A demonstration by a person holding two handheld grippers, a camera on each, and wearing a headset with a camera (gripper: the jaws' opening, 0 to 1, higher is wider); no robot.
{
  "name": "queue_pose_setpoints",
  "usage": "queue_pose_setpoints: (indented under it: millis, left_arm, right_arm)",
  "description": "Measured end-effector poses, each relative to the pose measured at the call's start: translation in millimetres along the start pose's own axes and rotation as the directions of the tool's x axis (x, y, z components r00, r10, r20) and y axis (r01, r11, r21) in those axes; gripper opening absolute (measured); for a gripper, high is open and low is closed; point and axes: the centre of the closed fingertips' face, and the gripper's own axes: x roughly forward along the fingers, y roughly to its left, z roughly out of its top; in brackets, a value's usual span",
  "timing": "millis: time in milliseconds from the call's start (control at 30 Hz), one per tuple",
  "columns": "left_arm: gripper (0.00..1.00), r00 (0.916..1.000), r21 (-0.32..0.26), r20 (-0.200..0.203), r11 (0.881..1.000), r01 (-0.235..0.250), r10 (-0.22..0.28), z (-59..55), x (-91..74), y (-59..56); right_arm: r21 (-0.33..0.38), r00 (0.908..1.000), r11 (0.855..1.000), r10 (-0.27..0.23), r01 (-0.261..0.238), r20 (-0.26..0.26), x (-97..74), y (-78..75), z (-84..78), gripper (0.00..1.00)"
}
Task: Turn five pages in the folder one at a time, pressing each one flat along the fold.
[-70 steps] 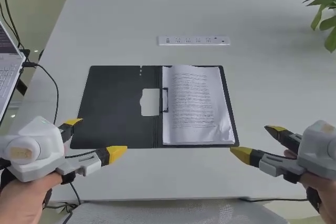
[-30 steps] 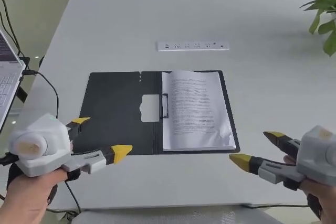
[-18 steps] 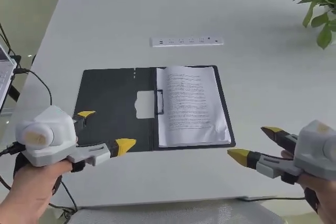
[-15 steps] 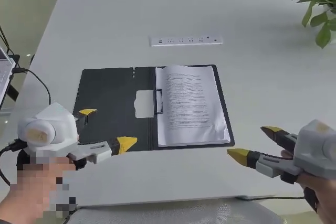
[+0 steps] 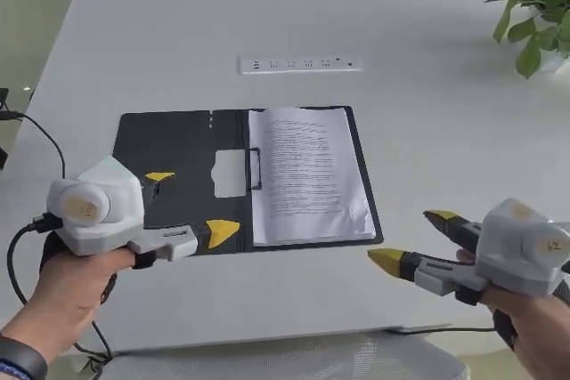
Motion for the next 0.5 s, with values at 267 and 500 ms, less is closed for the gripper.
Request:
queue_pose_setpoints:
  millis: [267, 500]
  left_arm:
    - [0.79, 0.9976, 0.025, -0.017, 0.997, 0.067, -0.067, 5.7, 37.8, -18.3]
    - [0.78, 0.9915, 0.036, -0.03, 0.991, 0.128, -0.127, 10.3, 70.9, -31.2]
  right_arm:
    - [-0.004, 0.9999, 1.0, 0.002, -0.002, -0.015, 3.8, 0.6, -4.6, 0.74]
    - [0.001, 0.9999, 1.0, -0.001, 0.001, -0.015, 4.8, -0.4, -3.9, 0.73]
